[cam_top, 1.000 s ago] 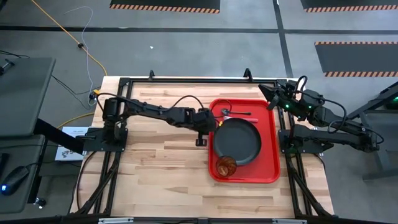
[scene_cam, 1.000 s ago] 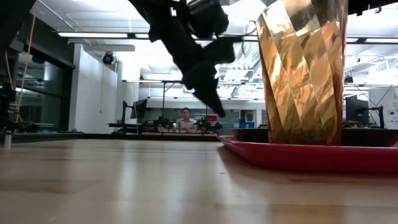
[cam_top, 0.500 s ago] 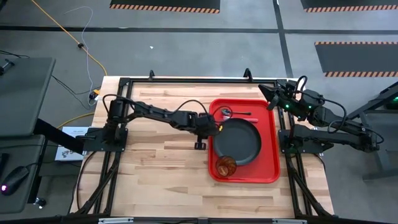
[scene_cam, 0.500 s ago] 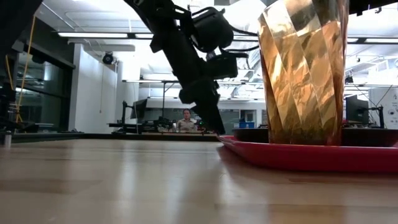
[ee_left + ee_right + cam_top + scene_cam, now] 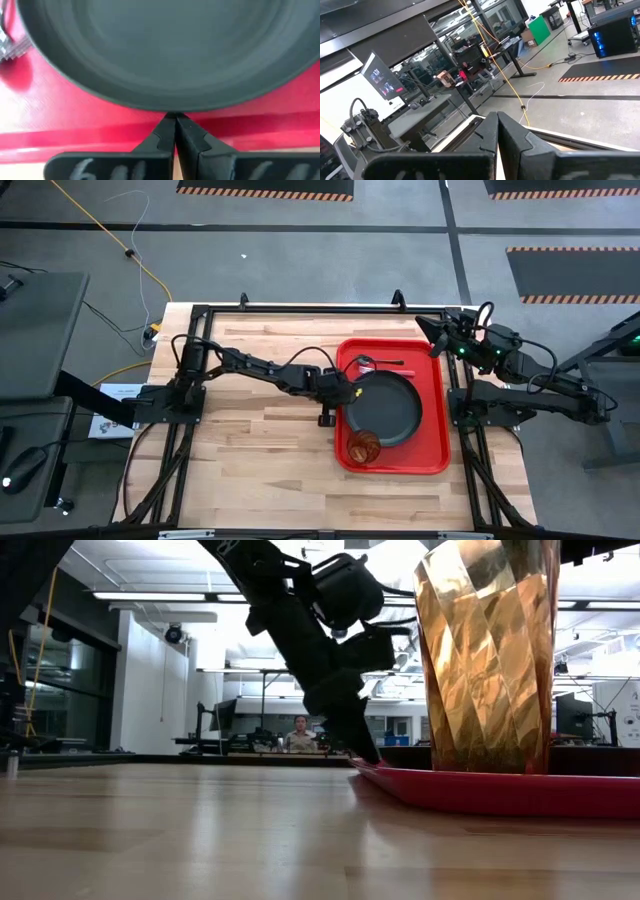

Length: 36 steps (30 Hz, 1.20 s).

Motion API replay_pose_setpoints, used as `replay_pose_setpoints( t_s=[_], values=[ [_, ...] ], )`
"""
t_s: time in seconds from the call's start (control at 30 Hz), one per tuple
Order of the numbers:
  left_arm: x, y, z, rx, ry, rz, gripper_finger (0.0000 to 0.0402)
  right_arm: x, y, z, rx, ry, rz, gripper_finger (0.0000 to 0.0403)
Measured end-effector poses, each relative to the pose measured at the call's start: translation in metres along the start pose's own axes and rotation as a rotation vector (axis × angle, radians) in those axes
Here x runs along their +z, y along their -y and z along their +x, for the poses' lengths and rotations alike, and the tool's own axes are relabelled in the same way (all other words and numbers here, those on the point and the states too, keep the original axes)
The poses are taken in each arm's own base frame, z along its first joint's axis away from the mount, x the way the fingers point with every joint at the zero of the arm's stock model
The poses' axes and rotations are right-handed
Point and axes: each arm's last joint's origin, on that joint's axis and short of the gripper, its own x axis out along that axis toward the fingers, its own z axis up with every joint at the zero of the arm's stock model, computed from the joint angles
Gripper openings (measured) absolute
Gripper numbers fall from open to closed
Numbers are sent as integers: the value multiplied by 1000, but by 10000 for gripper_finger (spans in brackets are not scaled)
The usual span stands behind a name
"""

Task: Pick and place plate/cup/fork/spoon on tray
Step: Put the black plate on the red serving tray to the bottom of the red fork, then return to Home Position

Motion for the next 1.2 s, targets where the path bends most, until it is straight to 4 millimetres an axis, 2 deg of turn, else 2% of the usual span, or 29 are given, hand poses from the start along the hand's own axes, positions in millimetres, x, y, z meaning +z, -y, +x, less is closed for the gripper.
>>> replay_pose_setpoints(
  t_s=[0.4, 0.5, 0.6, 0.77, 0.87, 0.97, 1.07, 1.2],
  values=[
    [11, 14, 8, -5, 121, -70, 0, -1, 0, 0, 0, -10, 13, 0],
    [7, 13, 7, 20, 72, -69, 0, -1, 0, 0, 0, -10, 6, 0],
    [1, 0, -5, 58, -11, -34, 0, -1, 0, 0, 3, -11, -18, 0],
    [-5, -31, -36, 85, -99, -99, 0, -1, 0, 0, 8, -16, -37, 0],
    [1, -49, -68, 98, -38, -161, 0, -1, 0, 0, 9, -15, -38, 0],
    [11, -62, -108, 116, 131, -220, 0, -1, 0, 0, 9, -14, -38, 0],
    [9, -67, -151, 148, 357, -278, 0, -1, 0, 0, 9, -15, -38, 0],
    [-13, -64, -211, 183, 600, -334, 0, -1, 0, 0, 10, -14, -32, 0]
  ],
)
